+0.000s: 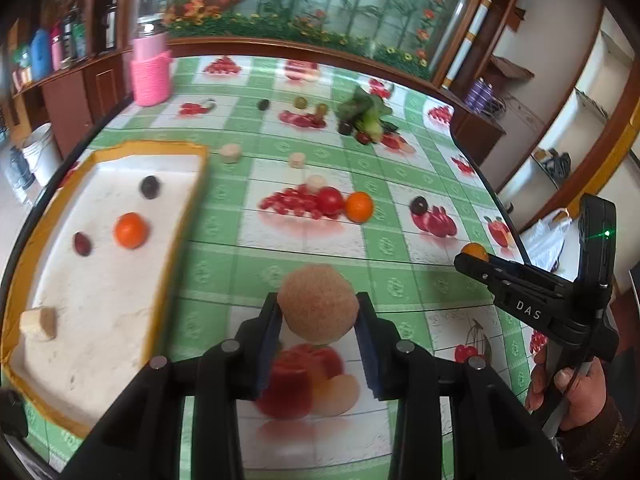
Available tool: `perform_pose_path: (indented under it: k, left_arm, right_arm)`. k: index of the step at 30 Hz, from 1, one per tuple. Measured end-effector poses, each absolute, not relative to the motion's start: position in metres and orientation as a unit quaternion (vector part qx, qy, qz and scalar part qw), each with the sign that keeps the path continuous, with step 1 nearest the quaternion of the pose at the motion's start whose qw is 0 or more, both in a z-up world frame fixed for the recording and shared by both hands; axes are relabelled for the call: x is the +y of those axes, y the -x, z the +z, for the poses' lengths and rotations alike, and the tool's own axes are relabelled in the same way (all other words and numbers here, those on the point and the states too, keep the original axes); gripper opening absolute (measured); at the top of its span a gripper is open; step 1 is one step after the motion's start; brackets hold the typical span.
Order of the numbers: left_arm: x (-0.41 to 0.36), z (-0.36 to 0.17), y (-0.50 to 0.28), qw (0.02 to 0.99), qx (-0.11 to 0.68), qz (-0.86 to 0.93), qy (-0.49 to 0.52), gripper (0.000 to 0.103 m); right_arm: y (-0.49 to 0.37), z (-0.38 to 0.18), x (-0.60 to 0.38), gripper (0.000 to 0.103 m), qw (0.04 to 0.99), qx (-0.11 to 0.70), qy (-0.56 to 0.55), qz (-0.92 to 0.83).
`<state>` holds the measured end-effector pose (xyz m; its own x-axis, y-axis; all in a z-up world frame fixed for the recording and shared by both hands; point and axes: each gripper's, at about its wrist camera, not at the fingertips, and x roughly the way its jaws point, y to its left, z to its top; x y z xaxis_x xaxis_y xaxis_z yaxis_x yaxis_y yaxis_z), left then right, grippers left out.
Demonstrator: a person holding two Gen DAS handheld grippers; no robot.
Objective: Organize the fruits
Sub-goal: 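Carry the slice and tangerine into the tray and open both grippers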
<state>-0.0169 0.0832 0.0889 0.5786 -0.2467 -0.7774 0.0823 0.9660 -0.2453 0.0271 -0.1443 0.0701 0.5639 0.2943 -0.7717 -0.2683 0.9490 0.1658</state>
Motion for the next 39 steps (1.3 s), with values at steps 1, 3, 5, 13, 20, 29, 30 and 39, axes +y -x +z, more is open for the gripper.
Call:
perform_pose_path:
  k: [1, 3, 5, 13, 20, 29, 30, 39]
  left_arm:
    - [0.092, 0.090, 0.020, 0.885, 0.446, -0.086, 0.097, 0.039]
    - [0.111, 0.093, 0.028, 0.888, 0.442, -0.071, 0.106, 0.039]
    - [0.130, 0.095, 0.035, 0.891, 0.437, -0.051, 0.110, 0.039]
    - [0.206, 0.090, 0.054, 0.895, 0.431, 0.032, 0.110, 0.039]
    - [0.244, 0.068, 0.059, 0.883, 0.449, 0.059, 0.122, 0.039]
    - [0.252, 0.041, 0.055, 0.870, 0.478, 0.047, 0.111, 0.039]
    - [0.253, 0.039, 0.054, 0.869, 0.480, 0.046, 0.110, 0.039]
    - [0.255, 0.022, 0.046, 0.861, 0.496, 0.043, 0.107, 0.039]
  right_arm:
    - [-0.027, 0.072, -0.135, 0.031, 0.883, 0.438, -0.010, 0.168]
    - [-0.028, 0.078, -0.112, 0.031, 0.881, 0.433, 0.002, 0.188]
    - [-0.029, 0.084, -0.085, 0.031, 0.879, 0.427, 0.018, 0.212]
    - [-0.029, 0.103, 0.026, 0.031, 0.855, 0.409, 0.069, 0.311]
    - [-0.026, 0.089, 0.109, 0.031, 0.822, 0.418, 0.121, 0.368]
    - [-0.030, 0.047, 0.162, 0.031, 0.786, 0.460, 0.171, 0.375]
    - [-0.032, 0.043, 0.164, 0.031, 0.784, 0.464, 0.175, 0.373]
    - [-0.041, 0.027, 0.172, 0.031, 0.782, 0.470, 0.205, 0.355]
